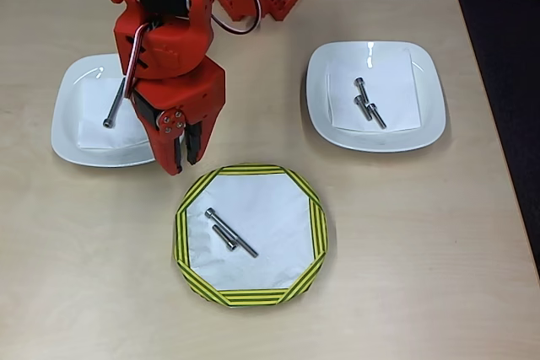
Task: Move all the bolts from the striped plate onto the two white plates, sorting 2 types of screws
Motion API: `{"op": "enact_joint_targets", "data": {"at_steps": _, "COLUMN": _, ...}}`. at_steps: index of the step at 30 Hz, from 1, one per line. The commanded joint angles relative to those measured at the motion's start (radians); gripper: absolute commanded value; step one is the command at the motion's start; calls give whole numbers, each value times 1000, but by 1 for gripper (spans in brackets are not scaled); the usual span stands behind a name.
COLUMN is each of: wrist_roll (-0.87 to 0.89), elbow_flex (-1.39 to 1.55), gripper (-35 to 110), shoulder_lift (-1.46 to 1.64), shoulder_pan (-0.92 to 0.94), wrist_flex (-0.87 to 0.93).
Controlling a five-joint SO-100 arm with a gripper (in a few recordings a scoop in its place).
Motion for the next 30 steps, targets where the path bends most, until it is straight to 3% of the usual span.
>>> {"op": "enact_joint_targets", "data": {"at_steps": 1, "wrist_roll": 12, "elbow_flex": 21, "gripper": 11, "shoulder_lift": -3, "shoulder_pan": -48, "wrist_flex": -66}}
{"op": "enact_joint_targets", "data": {"at_steps": 14, "wrist_roll": 178, "elbow_flex": 57, "gripper": 10, "shoulder_lift": -149, "shoulder_pan": -137, "wrist_flex": -311}}
{"op": "enact_joint_targets", "data": {"at_steps": 30, "wrist_roll": 184, "elbow_flex": 46, "gripper": 7, "shoulder_lift": -272, "shoulder_pan": -31, "wrist_flex": -362}}
